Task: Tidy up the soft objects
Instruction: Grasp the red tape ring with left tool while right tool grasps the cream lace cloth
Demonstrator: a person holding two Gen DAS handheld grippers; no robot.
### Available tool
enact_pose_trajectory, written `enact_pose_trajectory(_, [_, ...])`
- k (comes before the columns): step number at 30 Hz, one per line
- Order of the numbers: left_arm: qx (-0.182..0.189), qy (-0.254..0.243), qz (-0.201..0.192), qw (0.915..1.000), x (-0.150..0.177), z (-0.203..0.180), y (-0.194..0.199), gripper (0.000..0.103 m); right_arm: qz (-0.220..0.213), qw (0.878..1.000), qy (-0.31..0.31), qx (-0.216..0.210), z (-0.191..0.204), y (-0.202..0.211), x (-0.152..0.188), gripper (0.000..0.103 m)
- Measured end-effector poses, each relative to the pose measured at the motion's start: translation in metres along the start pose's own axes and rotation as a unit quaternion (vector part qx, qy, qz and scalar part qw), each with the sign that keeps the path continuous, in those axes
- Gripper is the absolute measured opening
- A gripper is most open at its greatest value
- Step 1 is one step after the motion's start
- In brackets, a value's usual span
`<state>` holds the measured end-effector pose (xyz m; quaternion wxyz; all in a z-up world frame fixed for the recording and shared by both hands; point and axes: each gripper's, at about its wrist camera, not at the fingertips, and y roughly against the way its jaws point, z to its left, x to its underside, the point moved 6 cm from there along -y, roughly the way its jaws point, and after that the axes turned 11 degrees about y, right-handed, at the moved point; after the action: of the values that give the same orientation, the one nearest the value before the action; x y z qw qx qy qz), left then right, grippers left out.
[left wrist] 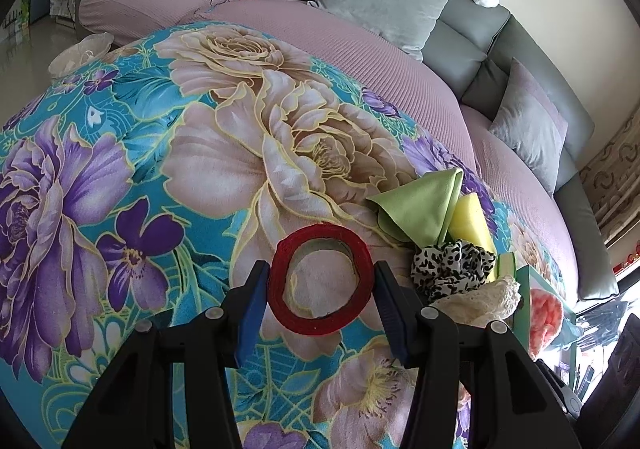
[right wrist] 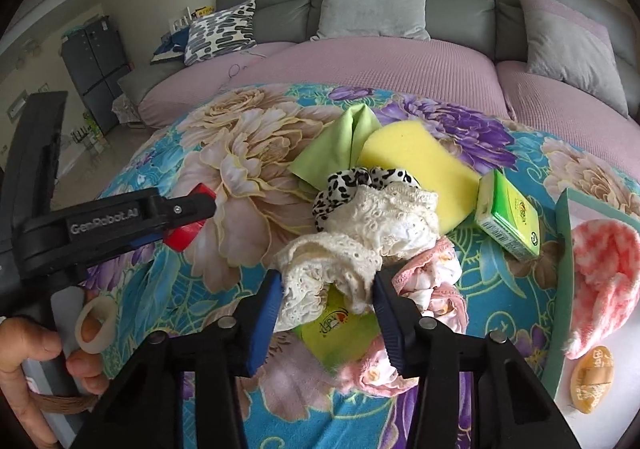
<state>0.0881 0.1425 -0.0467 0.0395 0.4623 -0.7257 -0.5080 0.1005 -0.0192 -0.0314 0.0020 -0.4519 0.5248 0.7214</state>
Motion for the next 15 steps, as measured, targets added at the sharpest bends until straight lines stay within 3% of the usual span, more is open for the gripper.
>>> enact_pose_trajectory(7, [-0.002,-0.003,0.011,0.9999,0.003,0.0,-0.007,0.054,0.007,1.0,-0.014,-0.009,-0.003,-0.013,0.002,0.039])
enact_pose_trajectory(15, [-0.001,-0.005,0.007,1.0,0.002,-0.001,-0.006,0.054,-0.02,0.999,-0.035,-0.035,-0.005,-0.003,-0.004,0.029])
